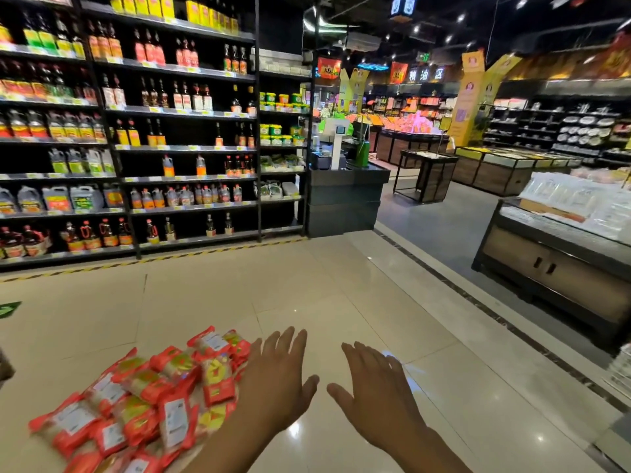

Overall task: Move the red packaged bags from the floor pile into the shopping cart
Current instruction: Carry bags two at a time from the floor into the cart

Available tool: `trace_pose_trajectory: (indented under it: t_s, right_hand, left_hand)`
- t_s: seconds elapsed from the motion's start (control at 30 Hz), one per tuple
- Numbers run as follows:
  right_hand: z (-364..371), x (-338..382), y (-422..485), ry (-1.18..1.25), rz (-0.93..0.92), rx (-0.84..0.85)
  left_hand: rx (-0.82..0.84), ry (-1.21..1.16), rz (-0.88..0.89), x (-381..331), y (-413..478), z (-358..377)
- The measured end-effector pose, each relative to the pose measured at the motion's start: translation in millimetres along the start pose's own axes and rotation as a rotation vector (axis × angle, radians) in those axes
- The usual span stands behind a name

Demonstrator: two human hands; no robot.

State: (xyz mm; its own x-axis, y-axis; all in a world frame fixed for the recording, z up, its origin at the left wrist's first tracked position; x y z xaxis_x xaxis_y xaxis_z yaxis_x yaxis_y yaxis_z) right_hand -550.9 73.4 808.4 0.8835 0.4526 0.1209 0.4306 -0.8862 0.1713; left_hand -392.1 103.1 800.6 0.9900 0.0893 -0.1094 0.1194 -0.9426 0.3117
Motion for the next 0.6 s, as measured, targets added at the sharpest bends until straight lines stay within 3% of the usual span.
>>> trace_pose_trajectory:
  t_s: [0.27, 0.6]
  right_hand:
    - [39.6, -13.5, 114.0, 0.055, -0.073, 0.061]
    - [77.5, -10.1, 306.6, 0.111, -0.383, 0.056]
  left_hand:
    - [0.051, 0.025, -0.106, 40.6, 89.9, 48.2]
    - [-0.005, 0.2, -0.336, 94.4, 208.5, 66.3]
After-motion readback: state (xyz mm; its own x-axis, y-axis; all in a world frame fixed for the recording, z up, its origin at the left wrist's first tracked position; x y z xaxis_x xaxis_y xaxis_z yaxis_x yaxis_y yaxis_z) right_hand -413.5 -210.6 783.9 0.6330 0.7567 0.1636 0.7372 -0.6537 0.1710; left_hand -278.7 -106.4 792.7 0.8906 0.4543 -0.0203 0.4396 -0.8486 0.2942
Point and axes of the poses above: each hand's wrist, its own y-axis towards the middle knuckle, its own z-axis out of the palm, x = y × z, the point moved 5 cm from there along y, towards the middle knuckle, and after that the axes turned 12 degrees about -x, right-handed, at the moved point
